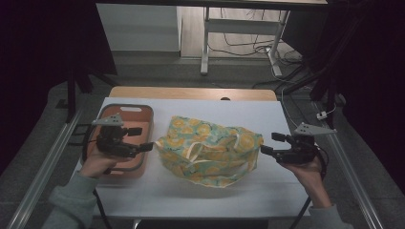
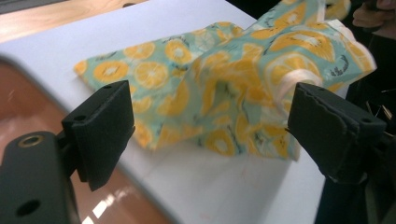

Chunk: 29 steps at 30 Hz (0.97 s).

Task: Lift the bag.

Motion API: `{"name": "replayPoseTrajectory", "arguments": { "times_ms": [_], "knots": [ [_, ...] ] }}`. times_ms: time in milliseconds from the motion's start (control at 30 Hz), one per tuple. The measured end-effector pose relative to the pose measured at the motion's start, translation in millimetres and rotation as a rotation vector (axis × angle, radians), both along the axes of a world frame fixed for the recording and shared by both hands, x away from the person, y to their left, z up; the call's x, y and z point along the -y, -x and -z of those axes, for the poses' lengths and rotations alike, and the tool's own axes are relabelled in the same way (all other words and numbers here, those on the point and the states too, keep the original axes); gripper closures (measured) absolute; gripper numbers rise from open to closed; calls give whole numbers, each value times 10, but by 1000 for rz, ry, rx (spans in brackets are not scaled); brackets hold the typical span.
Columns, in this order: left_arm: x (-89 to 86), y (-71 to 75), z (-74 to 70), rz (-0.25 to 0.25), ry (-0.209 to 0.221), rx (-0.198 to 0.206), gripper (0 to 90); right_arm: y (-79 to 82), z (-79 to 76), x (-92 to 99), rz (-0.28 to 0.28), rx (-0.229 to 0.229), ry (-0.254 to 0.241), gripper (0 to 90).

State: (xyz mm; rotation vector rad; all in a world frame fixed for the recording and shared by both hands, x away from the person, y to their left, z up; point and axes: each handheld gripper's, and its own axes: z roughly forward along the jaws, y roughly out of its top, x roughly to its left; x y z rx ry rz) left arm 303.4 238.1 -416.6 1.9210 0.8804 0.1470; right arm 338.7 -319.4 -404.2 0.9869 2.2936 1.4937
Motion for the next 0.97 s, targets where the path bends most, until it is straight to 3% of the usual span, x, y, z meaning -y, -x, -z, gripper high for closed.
{"name": "replayPoseTrajectory", "arguments": {
  "times_ms": [167,300,367,467,567,700,967],
  "knots": [
    [-75,14,87,-103,-33,-6,173,103,65,156,6,0,-8,217],
    [-17,-67,126,-125,-40,-11,177,190,37,320,28,1,-6,224],
    [19,-106,140,-126,-40,-16,179,231,29,397,59,10,25,226],
    [80,-132,155,-122,-57,-16,180,230,76,435,97,19,30,245],
    [124,-121,165,-120,-74,-11,181,152,184,329,96,12,53,257],
    [126,-61,170,-122,-78,-1,187,52,312,102,44,11,63,279],
    [134,12,190,-129,-99,16,196,13,359,-107,9,29,75,288]
  ]
}}
